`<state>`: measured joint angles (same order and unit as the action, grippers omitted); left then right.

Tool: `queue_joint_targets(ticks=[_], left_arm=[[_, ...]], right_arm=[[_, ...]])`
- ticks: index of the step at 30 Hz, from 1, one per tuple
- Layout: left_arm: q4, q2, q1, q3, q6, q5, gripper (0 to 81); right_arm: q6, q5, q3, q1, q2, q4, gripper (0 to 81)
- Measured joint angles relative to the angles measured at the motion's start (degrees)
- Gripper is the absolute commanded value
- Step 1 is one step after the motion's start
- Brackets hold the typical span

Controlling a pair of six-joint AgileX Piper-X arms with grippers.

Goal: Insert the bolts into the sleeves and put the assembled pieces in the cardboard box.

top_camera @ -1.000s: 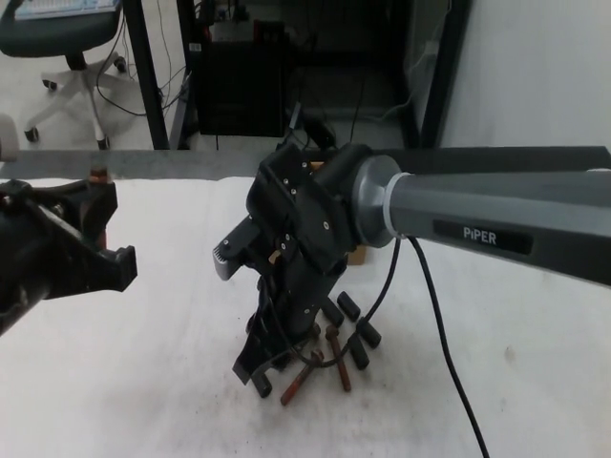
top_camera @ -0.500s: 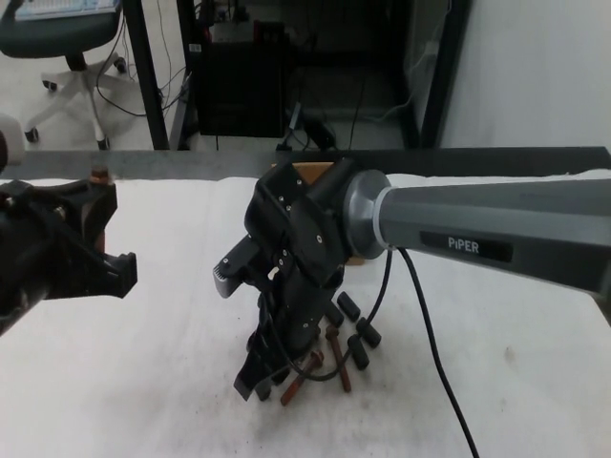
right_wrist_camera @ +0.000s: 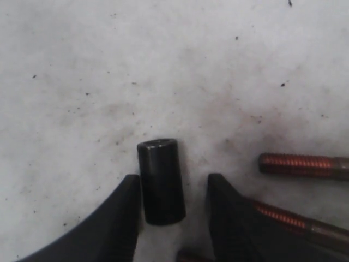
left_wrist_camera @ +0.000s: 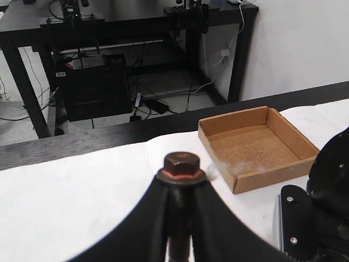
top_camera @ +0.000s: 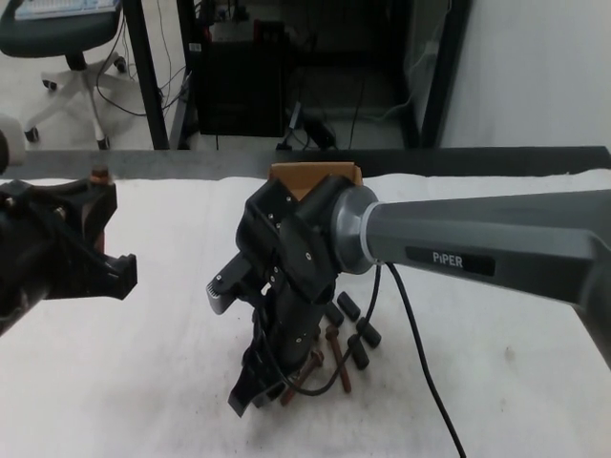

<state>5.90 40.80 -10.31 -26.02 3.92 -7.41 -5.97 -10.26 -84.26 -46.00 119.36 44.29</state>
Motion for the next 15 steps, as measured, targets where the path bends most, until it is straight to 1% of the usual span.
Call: queue_joint_targets(ticks=[15], left_arm=[[0.0, 0.0, 0.0, 0.0, 0.0, 0.0, 0.2]], right_arm=[[-1.06, 0.04, 0.0, 0.01, 0.0, -1.79, 38.4]])
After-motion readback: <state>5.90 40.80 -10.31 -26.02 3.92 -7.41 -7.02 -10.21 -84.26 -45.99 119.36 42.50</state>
